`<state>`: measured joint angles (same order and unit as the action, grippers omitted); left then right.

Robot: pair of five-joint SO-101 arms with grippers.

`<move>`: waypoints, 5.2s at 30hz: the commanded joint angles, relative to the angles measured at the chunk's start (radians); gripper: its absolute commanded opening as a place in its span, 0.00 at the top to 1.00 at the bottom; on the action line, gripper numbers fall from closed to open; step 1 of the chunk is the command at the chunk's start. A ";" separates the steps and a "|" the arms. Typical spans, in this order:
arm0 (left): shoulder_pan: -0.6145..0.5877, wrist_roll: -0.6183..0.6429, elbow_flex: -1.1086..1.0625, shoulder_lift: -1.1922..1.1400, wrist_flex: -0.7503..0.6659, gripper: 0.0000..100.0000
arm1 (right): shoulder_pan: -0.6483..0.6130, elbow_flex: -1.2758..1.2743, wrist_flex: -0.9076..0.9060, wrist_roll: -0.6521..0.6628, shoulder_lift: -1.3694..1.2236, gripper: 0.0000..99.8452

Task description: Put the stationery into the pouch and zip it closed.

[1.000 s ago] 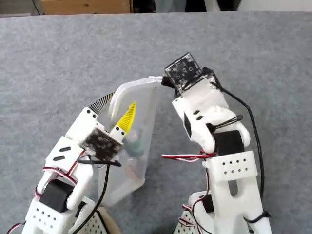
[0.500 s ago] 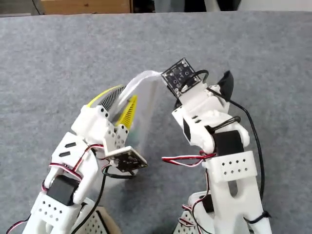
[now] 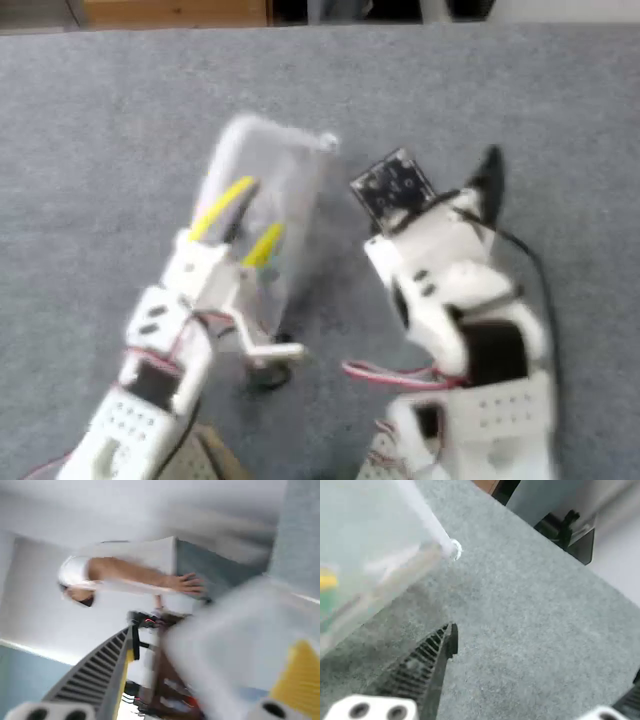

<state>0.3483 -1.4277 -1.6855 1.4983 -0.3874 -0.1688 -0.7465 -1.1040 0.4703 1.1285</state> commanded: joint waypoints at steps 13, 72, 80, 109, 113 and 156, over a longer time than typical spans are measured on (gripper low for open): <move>-0.237 0.041 0.062 0.005 -0.333 0.49 | -0.009 0.015 -0.152 -0.015 0.140 0.47; -0.750 1.300 0.041 0.006 1.537 0.49 | 0.384 -0.938 -0.190 -0.097 0.740 0.47; -0.750 1.300 0.041 0.006 1.537 0.49 | 0.384 -0.938 -0.190 -0.097 0.740 0.47; -0.740 1.389 0.044 0.005 1.542 0.74 | 0.384 -0.938 -0.190 -0.097 0.740 0.47; -0.727 1.395 0.042 0.005 1.542 0.99 | 0.384 -0.938 -0.190 -0.097 0.740 0.47; -0.727 1.398 0.042 0.005 1.542 0.97 | 0.264 -0.947 -0.135 0.104 0.601 0.92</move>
<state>-0.3867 -0.0376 -1.6487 1.5060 1.1761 0.1089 -1.6717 -1.2651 0.5623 1.7515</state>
